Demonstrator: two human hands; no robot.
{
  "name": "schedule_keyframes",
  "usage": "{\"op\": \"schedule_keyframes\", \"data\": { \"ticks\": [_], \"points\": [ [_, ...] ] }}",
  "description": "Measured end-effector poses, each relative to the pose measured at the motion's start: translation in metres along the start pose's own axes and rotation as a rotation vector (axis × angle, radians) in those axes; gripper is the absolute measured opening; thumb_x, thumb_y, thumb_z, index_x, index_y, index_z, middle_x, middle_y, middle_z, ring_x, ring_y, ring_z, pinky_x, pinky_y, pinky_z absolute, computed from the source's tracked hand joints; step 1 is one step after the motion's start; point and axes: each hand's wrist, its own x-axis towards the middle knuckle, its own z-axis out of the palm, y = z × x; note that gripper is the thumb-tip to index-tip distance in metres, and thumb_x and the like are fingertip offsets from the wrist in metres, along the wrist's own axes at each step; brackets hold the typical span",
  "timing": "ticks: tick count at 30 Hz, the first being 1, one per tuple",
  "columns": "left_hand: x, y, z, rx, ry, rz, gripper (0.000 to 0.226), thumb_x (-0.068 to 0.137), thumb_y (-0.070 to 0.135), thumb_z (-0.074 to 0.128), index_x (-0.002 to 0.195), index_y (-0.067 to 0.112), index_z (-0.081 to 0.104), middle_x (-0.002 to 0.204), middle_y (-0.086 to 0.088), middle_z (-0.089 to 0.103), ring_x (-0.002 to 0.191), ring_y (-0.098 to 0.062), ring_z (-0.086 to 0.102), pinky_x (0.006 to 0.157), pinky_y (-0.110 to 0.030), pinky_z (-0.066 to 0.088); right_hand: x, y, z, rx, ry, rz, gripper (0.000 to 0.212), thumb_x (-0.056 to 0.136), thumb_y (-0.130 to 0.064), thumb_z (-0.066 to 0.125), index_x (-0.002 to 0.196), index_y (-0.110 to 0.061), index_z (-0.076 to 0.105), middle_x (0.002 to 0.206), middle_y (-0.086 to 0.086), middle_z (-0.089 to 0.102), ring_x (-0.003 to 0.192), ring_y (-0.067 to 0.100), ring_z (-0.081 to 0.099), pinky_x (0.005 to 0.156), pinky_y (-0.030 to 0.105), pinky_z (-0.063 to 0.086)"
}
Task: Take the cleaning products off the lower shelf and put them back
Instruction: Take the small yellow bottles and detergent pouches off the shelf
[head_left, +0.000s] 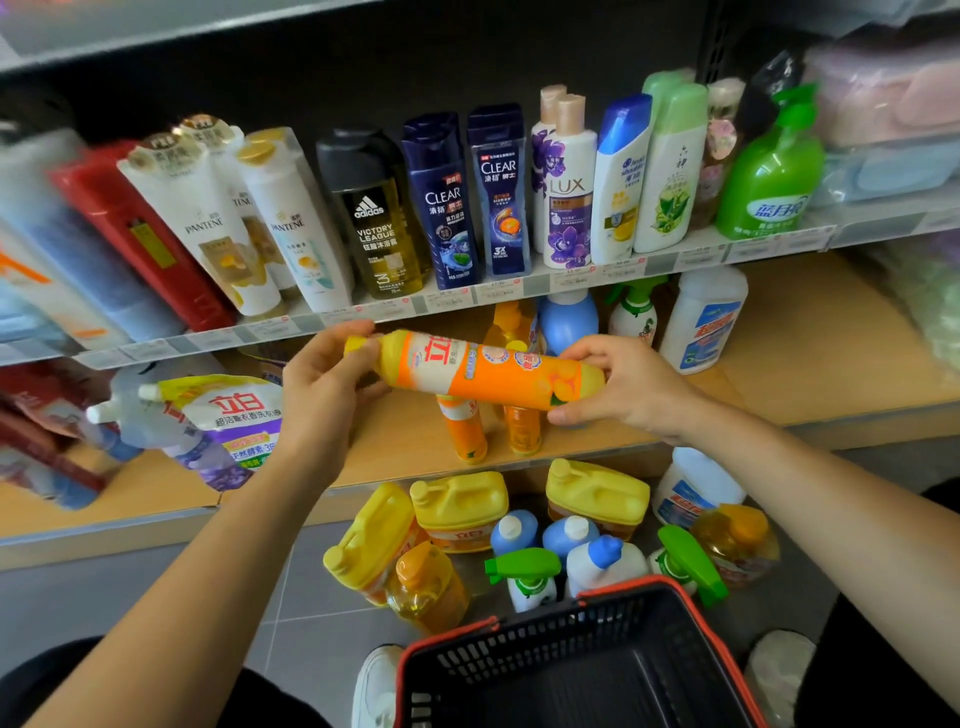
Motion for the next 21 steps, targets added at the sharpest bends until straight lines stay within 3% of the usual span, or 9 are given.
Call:
{"op": "schedule_keyframes", "data": {
  "ticks": [3,7,12,15,21],
  "points": [
    [-0.001,-0.005,-0.004,0.239,-0.021,-0.025,0.024,0.089,0.018,0.073,0.111,0.027,0.075,0.119,0.000,0.070,0.116,-0.021,0.062,0.095,-0.040,0.051,-0.002,-0.010,-0.004,0.079,0.120,-0.103,0.052,0.052,-0.019,0.098,0.094,-0.029,0.068,0.085,-0.015,0.073,0.080,-0.001,0.068,0.066,0.015,0.051],
    [-0.014,-0.009,0.006,0.345,-0.195,0.037,0.027,0.082,0.025,0.081,0.107,0.031,0.075,0.107,0.018,0.074,0.107,0.000,0.065,0.095,-0.032,0.052,-0.007,-0.023,0.002,0.163,0.104,-0.209,0.051,0.057,-0.012,0.096,0.099,-0.027,0.071,0.096,-0.006,0.076,0.092,0.011,0.072,0.078,0.025,0.058],
    [-0.033,-0.020,0.028,0.453,-0.531,0.104,0.056,0.073,0.037,0.082,0.126,0.029,0.066,0.122,0.010,0.071,0.120,-0.004,0.061,0.101,-0.037,0.053,-0.017,-0.034,0.009,0.204,0.056,-0.246,0.046,0.057,-0.030,0.092,0.100,-0.028,0.075,0.101,-0.007,0.075,0.099,0.011,0.070,0.086,0.026,0.055],
    [-0.044,-0.030,0.039,0.484,-0.699,0.140,0.069,0.079,0.029,0.084,0.141,0.024,0.054,0.128,0.007,0.069,0.122,-0.008,0.063,0.101,-0.033,0.053,-0.019,-0.040,0.012,0.318,0.023,-0.284,0.049,0.062,-0.032,0.093,0.107,-0.024,0.074,0.107,0.001,0.076,0.106,0.021,0.070,0.091,0.035,0.057],
    [-0.049,-0.036,0.047,0.480,-0.623,0.212,0.060,0.080,0.025,0.083,0.133,0.014,0.057,0.120,-0.001,0.071,0.111,-0.019,0.068,0.092,-0.047,0.058,-0.023,-0.050,0.017,0.397,-0.063,-0.270,0.037,0.074,-0.034,0.081,0.108,-0.021,0.072,0.106,0.007,0.073,0.104,0.026,0.068,0.092,0.038,0.055]
  ]
}}
